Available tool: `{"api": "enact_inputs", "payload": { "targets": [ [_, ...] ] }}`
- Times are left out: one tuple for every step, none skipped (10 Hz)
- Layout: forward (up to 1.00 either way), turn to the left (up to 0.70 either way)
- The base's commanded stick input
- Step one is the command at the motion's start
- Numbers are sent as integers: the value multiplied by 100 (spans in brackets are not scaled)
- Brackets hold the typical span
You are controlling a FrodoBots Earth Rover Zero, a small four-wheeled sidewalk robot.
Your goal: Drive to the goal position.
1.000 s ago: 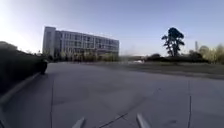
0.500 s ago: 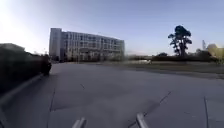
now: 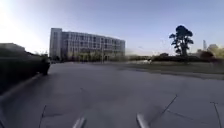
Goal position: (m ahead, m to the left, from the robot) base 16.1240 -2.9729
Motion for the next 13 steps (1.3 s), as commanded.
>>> {"api": "enact_inputs", "payload": {
  "targets": [
    [45, 27],
    [45, 14],
    [45, 0],
    [45, 0],
    [45, 0],
    [45, 0],
    [45, 1],
    [45, 3],
    [45, 10],
    [45, 26],
    [45, 27],
    [45, 27],
    [45, 27]
  ]
}}
